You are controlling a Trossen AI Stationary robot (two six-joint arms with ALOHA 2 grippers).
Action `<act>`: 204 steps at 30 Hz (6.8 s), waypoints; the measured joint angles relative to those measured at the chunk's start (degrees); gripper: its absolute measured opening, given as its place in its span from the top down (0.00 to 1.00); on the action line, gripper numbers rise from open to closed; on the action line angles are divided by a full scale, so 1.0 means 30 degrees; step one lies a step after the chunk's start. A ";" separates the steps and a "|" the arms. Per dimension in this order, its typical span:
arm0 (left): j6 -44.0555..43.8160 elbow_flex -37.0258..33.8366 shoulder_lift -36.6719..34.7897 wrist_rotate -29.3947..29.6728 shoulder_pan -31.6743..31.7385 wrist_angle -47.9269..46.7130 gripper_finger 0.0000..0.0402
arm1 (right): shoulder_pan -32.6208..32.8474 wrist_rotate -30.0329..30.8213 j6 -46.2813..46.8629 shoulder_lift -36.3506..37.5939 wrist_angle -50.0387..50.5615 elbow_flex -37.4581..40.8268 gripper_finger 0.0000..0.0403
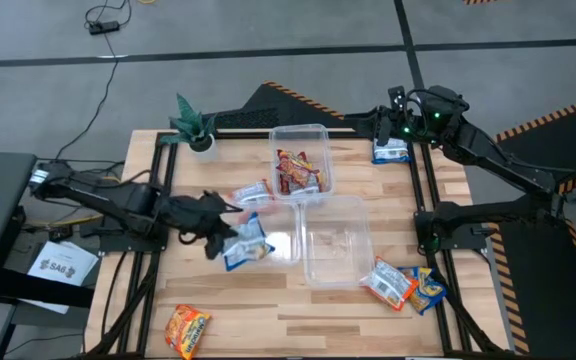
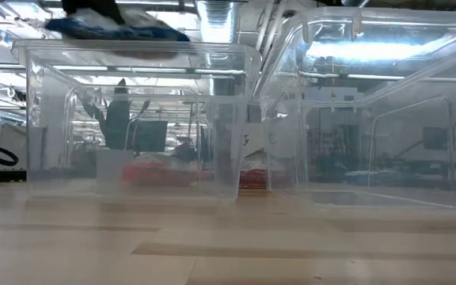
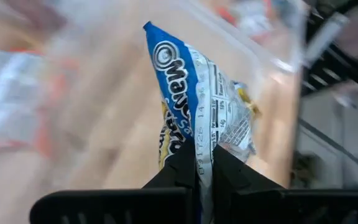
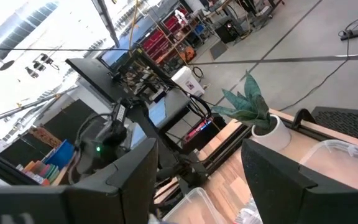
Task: Sort Maruchan noodles
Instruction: Put the top left blue noodle pack into the bottom left transparent bin, then put the top blue noodle pack into the bottom left transparent bin, then put the blue noodle pack into the bottom left transparent bin
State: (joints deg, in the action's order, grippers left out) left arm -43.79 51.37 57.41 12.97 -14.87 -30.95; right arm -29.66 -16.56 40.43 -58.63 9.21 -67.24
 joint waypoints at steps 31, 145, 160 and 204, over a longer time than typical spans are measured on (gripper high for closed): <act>0.5087 -0.0301 0.6367 -0.4970 0.3299 0.1880 0.99 | -0.0005 0.0022 -0.0024 0.0000 0.0146 0.0000 0.37; 0.6818 -0.3111 -1.0508 0.0189 0.7503 0.8586 0.51 | -0.4660 1.5937 -0.6002 -0.7146 1.2276 0.3687 0.99; 0.6694 -0.3104 -1.0508 0.0474 0.7503 0.8589 0.51 | 0.5300 1.0133 -0.3379 -0.0451 0.3647 0.3355 0.99; 0.6359 -0.3096 -1.0515 0.0379 0.7503 0.8579 0.51 | 1.1534 0.5967 -0.8147 -1.3123 0.9492 -0.8918 0.32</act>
State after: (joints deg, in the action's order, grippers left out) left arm -24.71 42.09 25.87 14.11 7.64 -5.21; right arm 4.94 1.34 15.99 -98.00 37.69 -94.00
